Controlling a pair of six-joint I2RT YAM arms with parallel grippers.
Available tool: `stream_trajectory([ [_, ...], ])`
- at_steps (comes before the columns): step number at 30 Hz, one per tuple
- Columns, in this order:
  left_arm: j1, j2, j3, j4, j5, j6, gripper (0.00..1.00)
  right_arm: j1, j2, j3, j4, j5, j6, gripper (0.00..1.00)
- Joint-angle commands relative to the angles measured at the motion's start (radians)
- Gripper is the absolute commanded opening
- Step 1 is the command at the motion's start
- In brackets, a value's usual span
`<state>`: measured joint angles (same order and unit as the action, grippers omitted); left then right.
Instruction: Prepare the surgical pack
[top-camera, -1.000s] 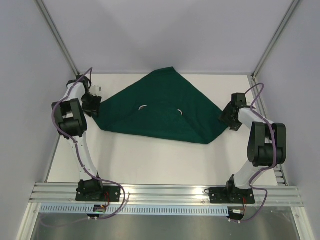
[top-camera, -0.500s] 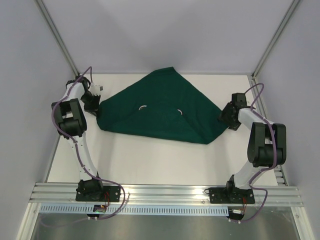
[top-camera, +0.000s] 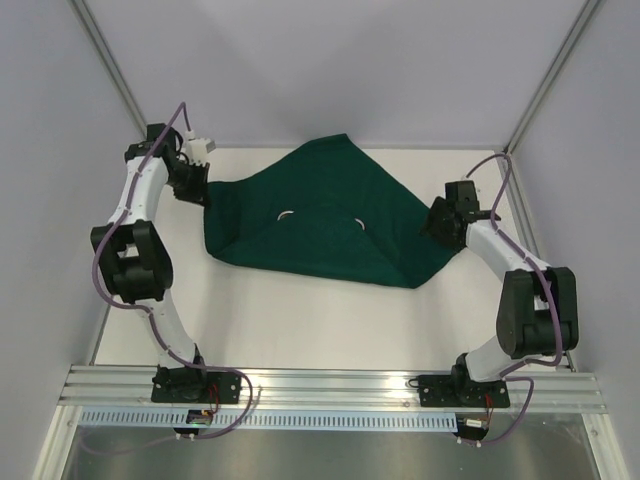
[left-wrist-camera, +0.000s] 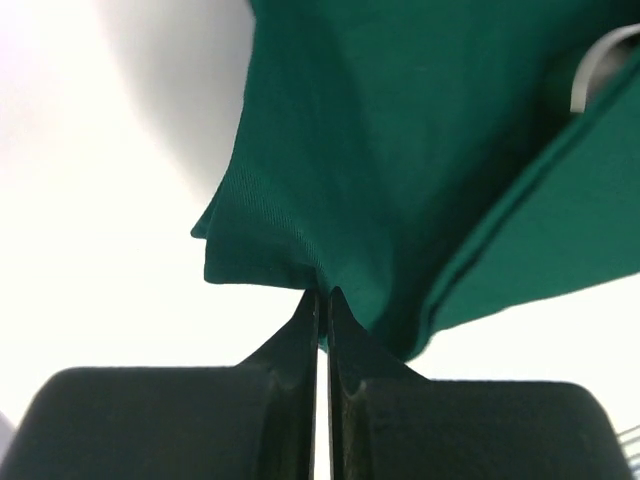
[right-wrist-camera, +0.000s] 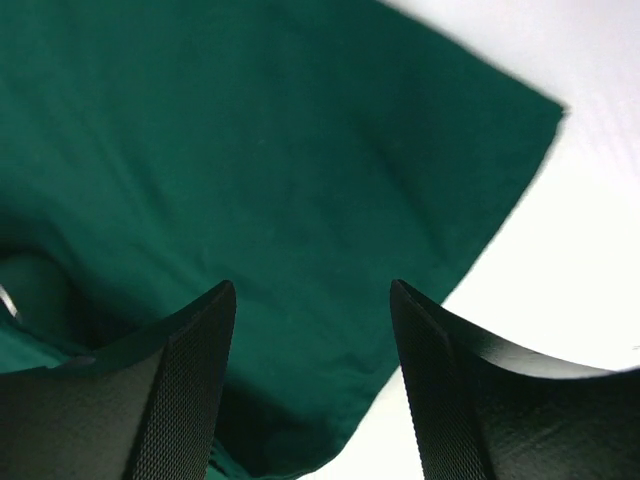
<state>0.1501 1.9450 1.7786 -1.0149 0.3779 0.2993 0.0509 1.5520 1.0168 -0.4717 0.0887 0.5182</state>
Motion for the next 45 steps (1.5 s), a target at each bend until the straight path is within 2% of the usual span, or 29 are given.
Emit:
stream_trajectory([
  [1, -0.072, -0.053, 0.033, -0.036, 0.062, 0.02, 0.0, 0.072, -0.02, 0.045, -0.015, -0.01, -0.021, 0.65],
  [8, -0.234, -0.078, 0.13, -0.094, 0.082, 0.015, 0.0, 0.19, 0.075, 0.088, 0.001, -0.04, -0.01, 0.63],
  [14, -0.392, -0.032, 0.222, -0.116, 0.111, -0.008, 0.0, 0.214, 0.223, 0.154, 0.01, -0.125, -0.021, 0.6],
  [19, -0.472, 0.009, 0.298, -0.071, 0.17, -0.083, 0.0, 0.242, 0.296, 0.193, 0.028, -0.153, -0.037, 0.57],
  [28, -0.613, 0.115, 0.308, 0.067, 0.242, -0.181, 0.0, 0.291, 0.375, 0.282, 0.025, -0.194, -0.049, 0.56],
  [41, -0.715, 0.336, 0.315, 0.182, 0.277, -0.22, 0.0, 0.291, 0.369, 0.307, 0.01, -0.208, -0.061, 0.56],
  [45, -0.715, 0.373, 0.314, 0.209, 0.251, -0.223, 0.09, 0.291, 0.34, 0.33, -0.024, -0.176, -0.067, 0.61],
])
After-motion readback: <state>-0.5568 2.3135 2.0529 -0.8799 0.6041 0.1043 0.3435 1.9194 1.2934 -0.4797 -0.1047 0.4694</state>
